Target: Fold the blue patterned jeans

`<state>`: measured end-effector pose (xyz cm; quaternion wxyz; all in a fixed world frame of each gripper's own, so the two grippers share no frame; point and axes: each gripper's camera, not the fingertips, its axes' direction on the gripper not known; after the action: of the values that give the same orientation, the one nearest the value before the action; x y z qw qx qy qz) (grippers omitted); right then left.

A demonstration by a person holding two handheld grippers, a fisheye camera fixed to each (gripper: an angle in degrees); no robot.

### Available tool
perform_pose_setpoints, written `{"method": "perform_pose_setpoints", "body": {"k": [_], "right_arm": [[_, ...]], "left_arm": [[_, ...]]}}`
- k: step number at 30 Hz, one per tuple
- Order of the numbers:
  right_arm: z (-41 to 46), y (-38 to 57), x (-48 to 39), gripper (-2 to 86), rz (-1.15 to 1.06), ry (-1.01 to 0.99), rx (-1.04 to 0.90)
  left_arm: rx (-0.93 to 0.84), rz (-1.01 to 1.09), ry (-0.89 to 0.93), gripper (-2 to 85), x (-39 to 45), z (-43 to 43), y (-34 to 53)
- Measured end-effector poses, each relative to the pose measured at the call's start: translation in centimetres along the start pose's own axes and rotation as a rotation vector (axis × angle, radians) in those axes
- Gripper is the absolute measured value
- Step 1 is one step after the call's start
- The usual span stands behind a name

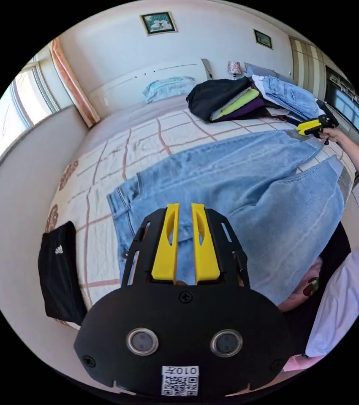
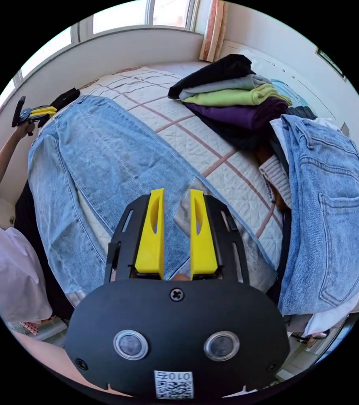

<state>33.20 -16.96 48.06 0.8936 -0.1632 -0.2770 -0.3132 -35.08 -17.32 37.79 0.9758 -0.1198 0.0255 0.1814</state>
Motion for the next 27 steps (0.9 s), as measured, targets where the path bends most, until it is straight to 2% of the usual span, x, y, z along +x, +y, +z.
{"method": "perform_pose_setpoints", "body": {"k": [4, 8, 14, 22, 27], "right_arm": [[1.5, -2.9, 1.0, 9.1, -0.018, 0.052, -0.076], [2.5, -4.4, 2.5, 10.2, -0.002, 0.06, -0.125], [4.5, -5.2, 4.1, 10.8, -0.074, 0.085, -0.258], [8.7, -6.6, 5.2, 11.7, -0.115, -0.04, -0.378], [9.0, -6.1, 5.2, 10.2, -0.066, -0.102, -0.368]], "left_arm": [[-0.079, 0.212, -0.023, 9.1, -4.5, 6.2, -8.9], [-0.154, 0.226, 0.115, 10.5, -8.5, 12.4, -15.3], [-0.342, 0.439, 0.109, 11.1, -7.8, 19.2, -20.7], [-0.364, 0.464, 0.181, 10.2, -8.7, 22.1, -23.7], [-0.389, 0.436, 0.127, 10.1, -9.3, 23.7, -25.7]]}}
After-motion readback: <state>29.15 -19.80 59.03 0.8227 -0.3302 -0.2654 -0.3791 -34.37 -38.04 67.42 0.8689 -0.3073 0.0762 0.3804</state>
